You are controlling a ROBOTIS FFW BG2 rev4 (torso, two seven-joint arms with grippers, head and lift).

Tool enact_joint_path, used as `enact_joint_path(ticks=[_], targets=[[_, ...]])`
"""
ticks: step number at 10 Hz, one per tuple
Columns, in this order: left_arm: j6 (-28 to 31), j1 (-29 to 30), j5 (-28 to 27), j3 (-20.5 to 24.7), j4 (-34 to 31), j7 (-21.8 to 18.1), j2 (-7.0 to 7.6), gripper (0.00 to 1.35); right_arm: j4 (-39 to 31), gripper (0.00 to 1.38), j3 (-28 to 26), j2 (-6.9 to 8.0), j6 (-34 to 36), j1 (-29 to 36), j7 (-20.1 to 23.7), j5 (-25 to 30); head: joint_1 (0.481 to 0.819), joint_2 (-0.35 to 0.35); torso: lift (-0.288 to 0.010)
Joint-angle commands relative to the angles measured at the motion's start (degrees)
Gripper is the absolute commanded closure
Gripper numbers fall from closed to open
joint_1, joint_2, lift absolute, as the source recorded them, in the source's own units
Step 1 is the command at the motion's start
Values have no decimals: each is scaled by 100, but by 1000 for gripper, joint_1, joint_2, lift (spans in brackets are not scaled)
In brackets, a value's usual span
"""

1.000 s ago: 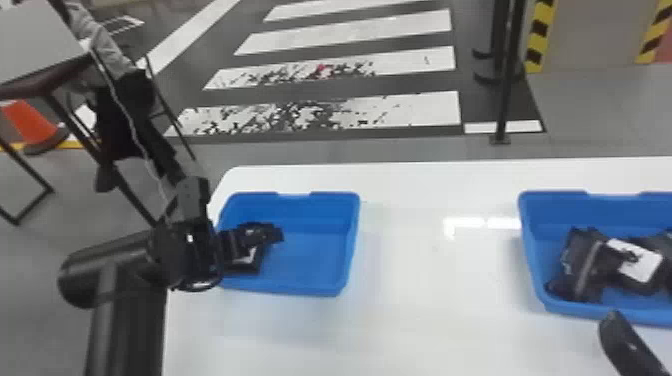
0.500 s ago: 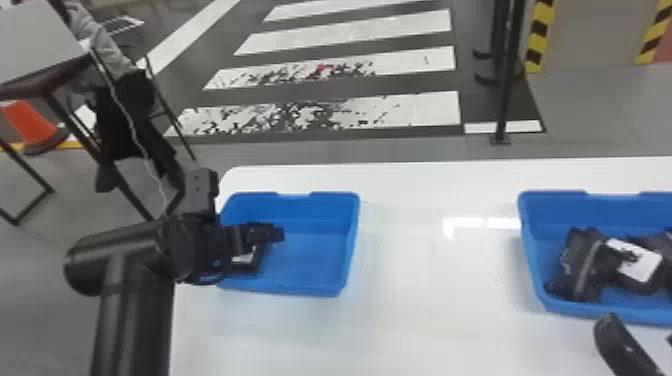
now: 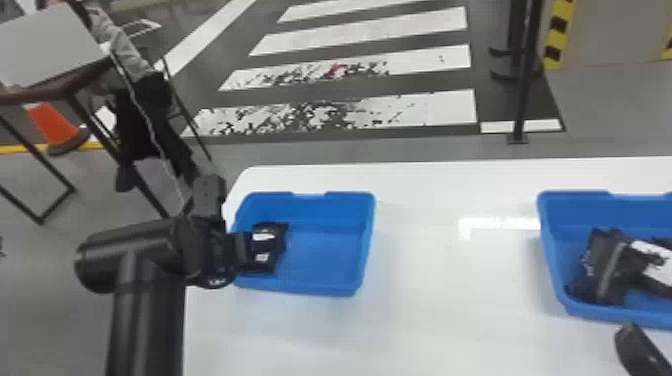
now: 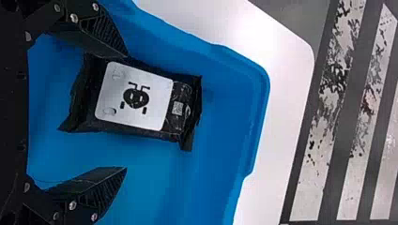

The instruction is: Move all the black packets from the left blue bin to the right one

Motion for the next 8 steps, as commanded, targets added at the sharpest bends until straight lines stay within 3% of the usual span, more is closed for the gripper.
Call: enact_joint_path(ticks=[1, 2, 3, 5, 6, 8], targets=[[-140, -89, -23, -30, 254, -18, 31, 219, 43, 177, 0, 0, 1, 0, 18, -45, 695, 339, -139], [-323, -201, 149, -190, 606, -106, 128, 254, 57, 177, 0, -9, 29, 0, 26, -57, 695, 345, -139], [-266, -215, 286, -372, 718, -124, 224, 420, 86, 182, 0, -9, 43, -14, 53, -102, 695, 338, -139], [-182, -173, 286, -315, 732, -150, 207, 906, 128, 186, 0, -9, 71, -14, 70, -148, 695, 321, -139], [-224, -159, 160, -429, 704, -176, 216, 1242, 128, 188, 0, -9, 71, -14, 79, -159, 695, 321, -139], [-449, -89, -11, -429, 620, -422, 224, 1202, 142, 193, 0, -9, 99, -14, 97, -194, 695, 320, -139]])
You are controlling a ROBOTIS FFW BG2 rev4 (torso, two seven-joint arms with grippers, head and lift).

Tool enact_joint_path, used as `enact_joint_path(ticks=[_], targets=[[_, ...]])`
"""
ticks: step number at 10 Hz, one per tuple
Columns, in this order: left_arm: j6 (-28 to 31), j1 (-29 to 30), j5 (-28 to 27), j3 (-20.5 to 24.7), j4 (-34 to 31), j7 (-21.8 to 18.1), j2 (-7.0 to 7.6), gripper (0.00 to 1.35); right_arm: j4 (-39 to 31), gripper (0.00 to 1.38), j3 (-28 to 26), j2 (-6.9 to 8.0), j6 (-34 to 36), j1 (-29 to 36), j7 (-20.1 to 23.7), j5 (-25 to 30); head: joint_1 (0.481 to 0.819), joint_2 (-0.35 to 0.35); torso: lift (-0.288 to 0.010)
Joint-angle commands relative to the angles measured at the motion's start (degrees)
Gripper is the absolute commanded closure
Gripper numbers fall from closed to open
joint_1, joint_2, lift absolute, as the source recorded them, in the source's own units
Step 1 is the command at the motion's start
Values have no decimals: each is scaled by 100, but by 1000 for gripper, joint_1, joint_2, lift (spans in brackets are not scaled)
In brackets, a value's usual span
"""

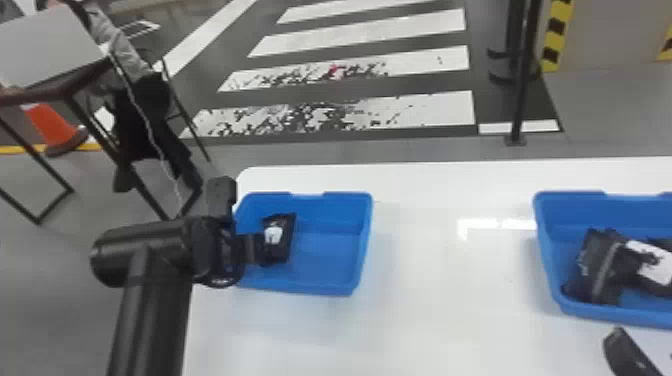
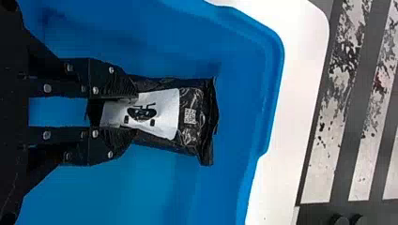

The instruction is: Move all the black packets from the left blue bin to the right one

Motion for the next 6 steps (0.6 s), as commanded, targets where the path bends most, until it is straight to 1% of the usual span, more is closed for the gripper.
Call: enact_joint_path(ticks=[1, 3, 4, 5, 6], targets=[[-75, 257, -189, 19, -488, -69, 23, 1202, 5, 196, 0, 0, 21, 0, 0, -9, 695, 319, -139], [-61, 834, -132, 236, -1402, -298, 14, 1202, -9, 200, 0, 0, 49, 14, 0, -44, 695, 332, -139], [-61, 1101, -109, 281, -1895, -421, -12, 1202, -37, 200, 0, 0, 63, 14, 0, -44, 695, 334, -139], [-131, 1368, -109, 304, -2401, -553, -65, 1202, -51, 200, 0, 0, 77, 14, 18, -44, 695, 333, -139], [-272, 1579, -97, 270, -2865, -755, -162, 1202, -51, 200, 0, -18, 134, -42, 79, -44, 695, 322, -139]])
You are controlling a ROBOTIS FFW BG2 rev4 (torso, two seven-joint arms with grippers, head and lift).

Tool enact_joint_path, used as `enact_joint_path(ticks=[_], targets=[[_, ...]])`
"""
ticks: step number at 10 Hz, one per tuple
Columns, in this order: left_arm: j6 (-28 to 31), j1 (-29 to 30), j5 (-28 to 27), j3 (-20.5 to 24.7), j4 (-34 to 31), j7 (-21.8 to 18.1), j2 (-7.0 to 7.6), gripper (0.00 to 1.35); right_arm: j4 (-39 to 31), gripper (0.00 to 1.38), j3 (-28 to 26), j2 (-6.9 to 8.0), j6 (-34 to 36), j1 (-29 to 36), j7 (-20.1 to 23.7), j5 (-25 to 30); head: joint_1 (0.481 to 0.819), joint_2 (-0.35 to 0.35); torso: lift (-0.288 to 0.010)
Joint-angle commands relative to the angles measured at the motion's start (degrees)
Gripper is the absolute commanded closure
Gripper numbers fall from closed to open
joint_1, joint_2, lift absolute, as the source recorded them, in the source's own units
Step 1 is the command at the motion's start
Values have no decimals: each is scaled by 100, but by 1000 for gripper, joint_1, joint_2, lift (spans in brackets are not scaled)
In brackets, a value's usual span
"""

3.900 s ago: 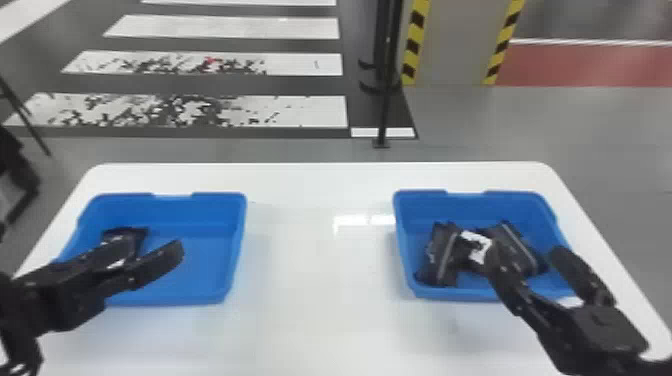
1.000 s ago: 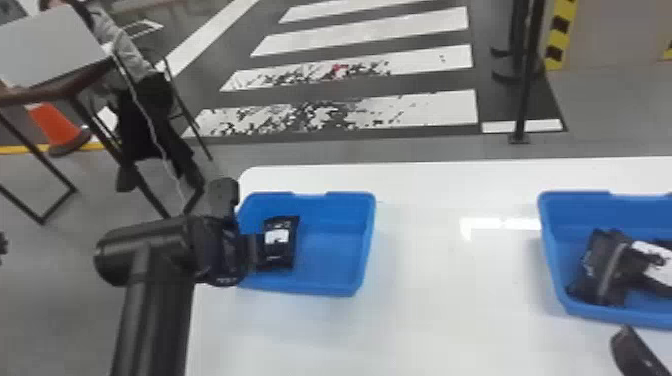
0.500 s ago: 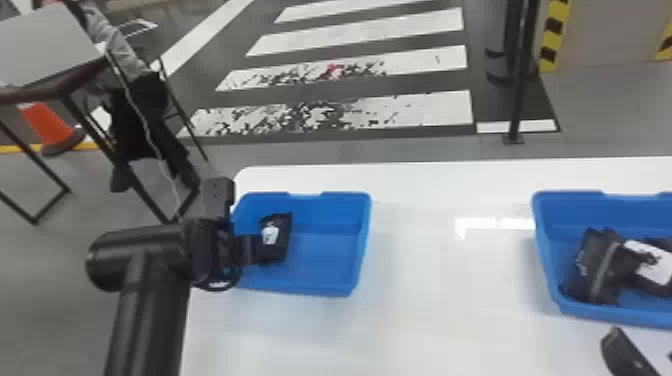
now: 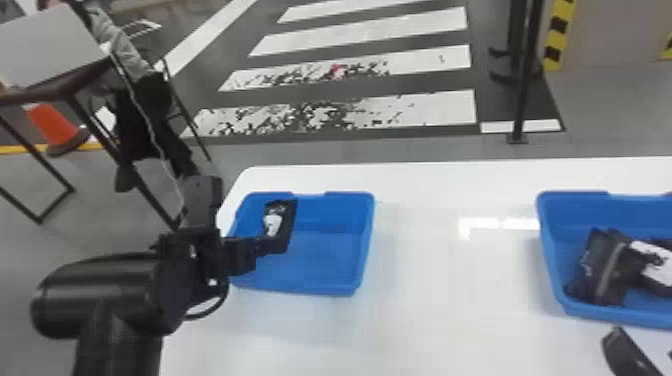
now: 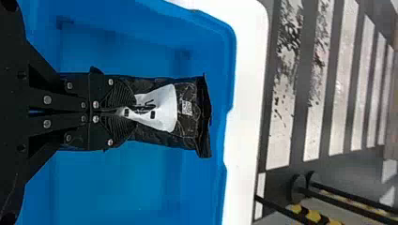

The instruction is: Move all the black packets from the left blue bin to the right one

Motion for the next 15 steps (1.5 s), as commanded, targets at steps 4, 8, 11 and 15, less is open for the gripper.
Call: enact_joint_path(ticks=[4, 8, 11, 15], targets=[[-534, 387, 785, -881, -794, -598, -342, 1202, -114, 200, 11, -64, 627, -624, 445, 137, 695, 209, -139], [-703, 373, 1516, -2069, -808, -792, -483, 1202, 210, 200, 34, -117, 1007, -1482, 656, 103, 695, 2, -139], [-675, 232, 1733, -2595, -808, -915, -509, 1202, 589, 203, 137, -249, 1035, -2002, 647, 46, 695, -104, -139], [-618, 91, 1722, -2812, -780, -932, -535, 1202, 547, 223, 446, -345, 965, -2185, 647, 11, 695, -137, -139]])
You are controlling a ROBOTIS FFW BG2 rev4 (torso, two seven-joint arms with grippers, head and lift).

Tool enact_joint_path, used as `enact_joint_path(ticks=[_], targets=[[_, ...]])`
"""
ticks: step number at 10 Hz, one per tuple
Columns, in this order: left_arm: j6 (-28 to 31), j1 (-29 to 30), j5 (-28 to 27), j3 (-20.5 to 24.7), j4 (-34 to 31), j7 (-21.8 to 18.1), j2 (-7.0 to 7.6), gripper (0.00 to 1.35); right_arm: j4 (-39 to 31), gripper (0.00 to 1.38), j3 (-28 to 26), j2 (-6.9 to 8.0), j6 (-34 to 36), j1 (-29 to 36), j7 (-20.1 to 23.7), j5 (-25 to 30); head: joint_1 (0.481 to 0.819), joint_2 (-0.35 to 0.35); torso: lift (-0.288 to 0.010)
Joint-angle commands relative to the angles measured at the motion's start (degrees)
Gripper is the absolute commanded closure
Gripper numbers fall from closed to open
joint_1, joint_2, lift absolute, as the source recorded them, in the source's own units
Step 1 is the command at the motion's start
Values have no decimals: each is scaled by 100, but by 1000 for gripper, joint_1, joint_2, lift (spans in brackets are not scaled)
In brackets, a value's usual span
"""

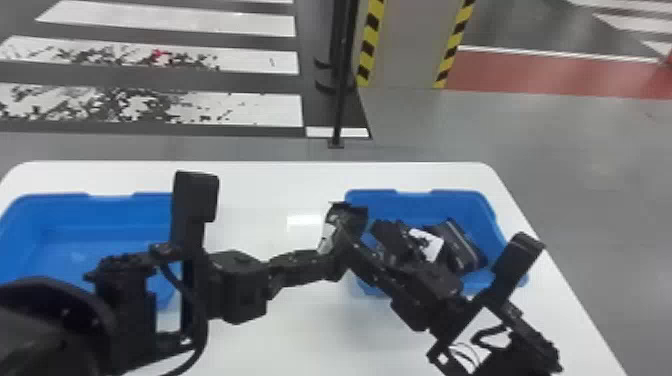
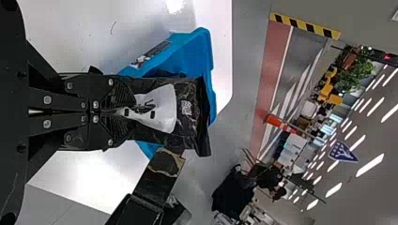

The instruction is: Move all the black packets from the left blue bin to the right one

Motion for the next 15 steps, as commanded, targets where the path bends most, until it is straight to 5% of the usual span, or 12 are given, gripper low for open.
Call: enact_joint_path(ticks=[1, 2, 4, 6, 7, 8, 9, 11, 15], targets=[[13, 2, 14, -12, 21, -8, -19, 1202, 113, 618, 64, -4, -2, -38, 1, -53, 695, -129, -139], [13, -12, 26, -12, 21, -17, -19, 1202, 183, 963, 64, -4, -2, -67, 1, -76, 695, -125, -139], [-1, 2, 71, 0, 21, -26, -19, 1202, 211, 1276, 64, -4, -44, -123, 1, -88, 695, -126, -139], [-43, 30, 60, 57, 21, -26, -36, 1200, 197, 1274, 64, -4, -73, -109, 1, -111, 695, -127, -139], [-43, 100, 71, 171, 21, -17, -89, 999, 197, 1274, 64, 5, -73, -109, 1, -133, 695, -126, -139], [-43, 241, 37, 365, 21, -8, -159, 351, 197, 1274, 64, 5, -87, -109, 1, -133, 695, -121, -139], [-395, 424, 48, 503, 7, -17, -142, 21, 211, 1274, 18, 5, -115, -123, 1, -111, 695, -110, -139], [-2462, 1113, -180, 811, -21, -35, -45, 199, 548, 1274, -165, -66, -115, -446, -8, -76, 695, -90, -139], [-3629, 2702, -454, 1714, -808, 9, -115, 254, 1491, 1274, -942, -233, -143, -1262, -43, 95, 695, -31, -139]])
